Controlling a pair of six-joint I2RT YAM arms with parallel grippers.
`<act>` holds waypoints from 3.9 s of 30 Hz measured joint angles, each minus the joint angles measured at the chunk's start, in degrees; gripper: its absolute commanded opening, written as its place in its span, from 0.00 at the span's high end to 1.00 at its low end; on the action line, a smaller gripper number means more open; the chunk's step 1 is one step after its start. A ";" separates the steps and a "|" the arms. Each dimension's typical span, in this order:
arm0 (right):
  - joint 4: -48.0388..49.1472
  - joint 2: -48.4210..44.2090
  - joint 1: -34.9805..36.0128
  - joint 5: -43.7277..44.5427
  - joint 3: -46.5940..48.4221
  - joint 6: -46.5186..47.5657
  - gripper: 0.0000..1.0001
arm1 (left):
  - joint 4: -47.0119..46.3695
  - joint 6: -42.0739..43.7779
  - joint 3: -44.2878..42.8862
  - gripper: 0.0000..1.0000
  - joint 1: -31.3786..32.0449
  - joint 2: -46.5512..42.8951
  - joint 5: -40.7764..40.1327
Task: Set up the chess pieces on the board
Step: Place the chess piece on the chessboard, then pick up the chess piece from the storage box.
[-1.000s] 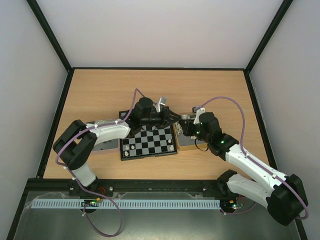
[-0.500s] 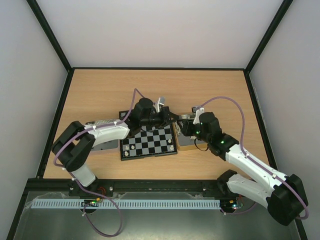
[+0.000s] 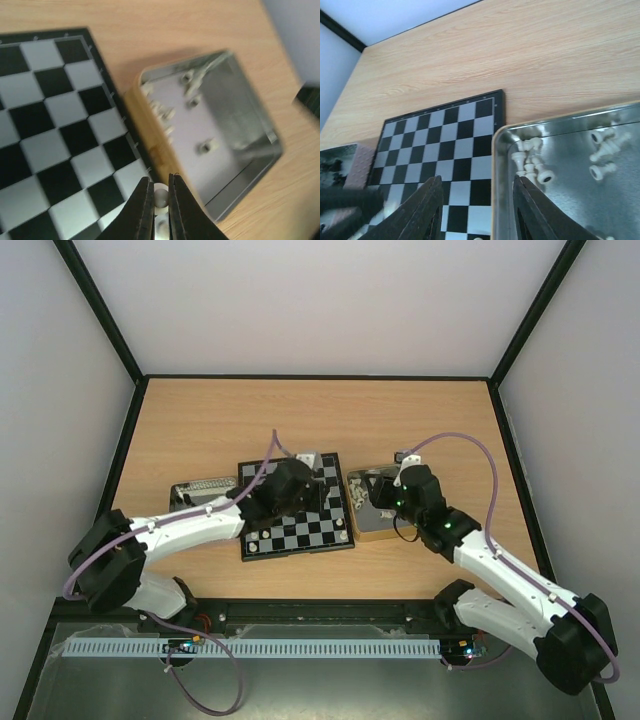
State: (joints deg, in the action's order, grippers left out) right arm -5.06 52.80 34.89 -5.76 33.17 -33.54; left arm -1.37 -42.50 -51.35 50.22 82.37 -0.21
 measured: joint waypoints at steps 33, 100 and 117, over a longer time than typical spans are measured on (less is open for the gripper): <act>-0.81 4.35 0.00 7.32 0.11 -3.98 0.63 | -0.90 17.62 5.79 0.91 10.62 10.08 -10.29; -5.35 32.04 -2.32 1.60 7.91 -10.54 0.65 | -2.56 7.96 14.71 0.54 1.42 -16.90 -15.45; -5.42 38.62 -2.32 0.04 12.00 -3.91 0.80 | -2.58 5.42 15.96 0.54 -0.81 -17.84 -13.55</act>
State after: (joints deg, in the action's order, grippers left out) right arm -10.48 91.42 32.58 -5.72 45.17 -37.45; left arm -3.95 -37.08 -35.40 49.41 64.53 -13.76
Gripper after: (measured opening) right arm 0.199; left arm 0.464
